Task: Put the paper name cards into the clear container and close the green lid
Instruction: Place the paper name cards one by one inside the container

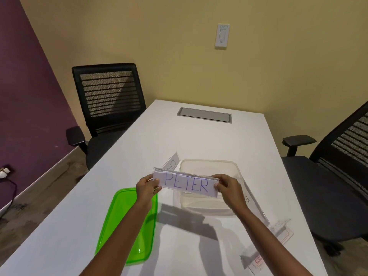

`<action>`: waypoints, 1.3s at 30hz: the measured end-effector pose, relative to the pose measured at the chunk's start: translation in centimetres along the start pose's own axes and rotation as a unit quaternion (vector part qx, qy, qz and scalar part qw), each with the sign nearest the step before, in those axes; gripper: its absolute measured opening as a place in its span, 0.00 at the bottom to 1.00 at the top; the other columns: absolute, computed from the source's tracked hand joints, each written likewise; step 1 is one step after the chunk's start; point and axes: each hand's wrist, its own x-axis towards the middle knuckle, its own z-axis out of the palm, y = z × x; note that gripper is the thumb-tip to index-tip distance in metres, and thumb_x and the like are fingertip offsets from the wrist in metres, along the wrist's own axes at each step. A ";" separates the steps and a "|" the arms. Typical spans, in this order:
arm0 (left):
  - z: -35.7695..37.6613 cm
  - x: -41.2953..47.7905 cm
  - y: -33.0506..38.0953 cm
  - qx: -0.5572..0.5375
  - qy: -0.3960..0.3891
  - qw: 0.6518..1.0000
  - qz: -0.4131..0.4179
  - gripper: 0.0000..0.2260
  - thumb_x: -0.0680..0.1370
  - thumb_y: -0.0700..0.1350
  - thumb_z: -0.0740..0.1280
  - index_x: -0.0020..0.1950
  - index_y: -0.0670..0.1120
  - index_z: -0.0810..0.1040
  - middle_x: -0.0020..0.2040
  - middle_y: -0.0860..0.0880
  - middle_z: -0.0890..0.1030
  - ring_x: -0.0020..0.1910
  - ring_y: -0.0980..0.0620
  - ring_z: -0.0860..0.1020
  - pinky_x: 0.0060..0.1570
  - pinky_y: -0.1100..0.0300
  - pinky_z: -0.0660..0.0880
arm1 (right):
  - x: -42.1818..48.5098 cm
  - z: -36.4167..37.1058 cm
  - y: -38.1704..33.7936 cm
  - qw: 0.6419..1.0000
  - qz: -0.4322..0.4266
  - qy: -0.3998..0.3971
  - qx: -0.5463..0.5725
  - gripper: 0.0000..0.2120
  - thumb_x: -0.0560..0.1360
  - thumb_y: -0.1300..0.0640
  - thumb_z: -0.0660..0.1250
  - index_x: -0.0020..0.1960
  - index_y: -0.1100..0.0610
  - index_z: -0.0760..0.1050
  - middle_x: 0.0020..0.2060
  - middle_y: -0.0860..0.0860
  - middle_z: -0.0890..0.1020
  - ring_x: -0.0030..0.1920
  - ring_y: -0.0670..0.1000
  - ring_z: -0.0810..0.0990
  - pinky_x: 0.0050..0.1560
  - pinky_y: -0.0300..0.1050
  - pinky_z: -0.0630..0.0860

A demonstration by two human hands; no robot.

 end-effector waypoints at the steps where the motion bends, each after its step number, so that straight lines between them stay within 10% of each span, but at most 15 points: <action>1: 0.4 0.1 0.1 0.030 0.009 0.999 0.009 0.15 0.77 0.30 0.61 0.63 0.32 0.71 0.46 0.42 0.76 0.38 0.47 0.75 0.28 0.68 0.77 | 0.3 -0.3 0.1 1.000 -0.002 0.007 -0.005 0.14 0.73 0.71 0.62 0.55 0.62 0.79 0.42 0.53 0.80 0.45 0.51 0.77 0.44 0.39 0.74; 8: 3.6 0.9 0.2 0.233 0.038 0.967 0.093 0.13 0.75 0.32 0.60 0.57 0.36 0.78 0.54 0.34 0.81 0.54 0.35 0.79 0.53 0.49 0.76 | 2.8 -2.1 0.6 0.995 -0.002 0.098 -0.034 0.13 0.75 0.70 0.61 0.56 0.63 0.79 0.50 0.58 0.81 0.46 0.52 0.76 0.45 0.36 0.68; 19: 9.9 2.2 -0.2 0.288 -0.045 0.954 0.066 0.16 0.76 0.36 0.61 0.63 0.35 0.73 0.61 0.35 0.76 0.60 0.38 0.75 0.60 0.51 0.72 | 7.1 -3.1 1.7 0.987 0.099 0.085 -0.095 0.23 0.76 0.64 0.61 0.70 0.65 0.64 0.66 0.64 0.69 0.65 0.60 0.71 0.64 0.47 0.67; 39: 13.5 6.3 -4.8 0.369 -0.095 0.922 -0.071 0.28 0.78 0.35 0.58 0.75 0.35 0.50 0.76 0.38 0.58 0.73 0.40 0.62 0.70 0.52 0.65 | 11.5 0.5 6.3 0.974 0.163 0.012 -0.158 0.17 0.75 0.64 0.59 0.64 0.64 0.70 0.62 0.63 0.71 0.60 0.61 0.75 0.59 0.47 0.71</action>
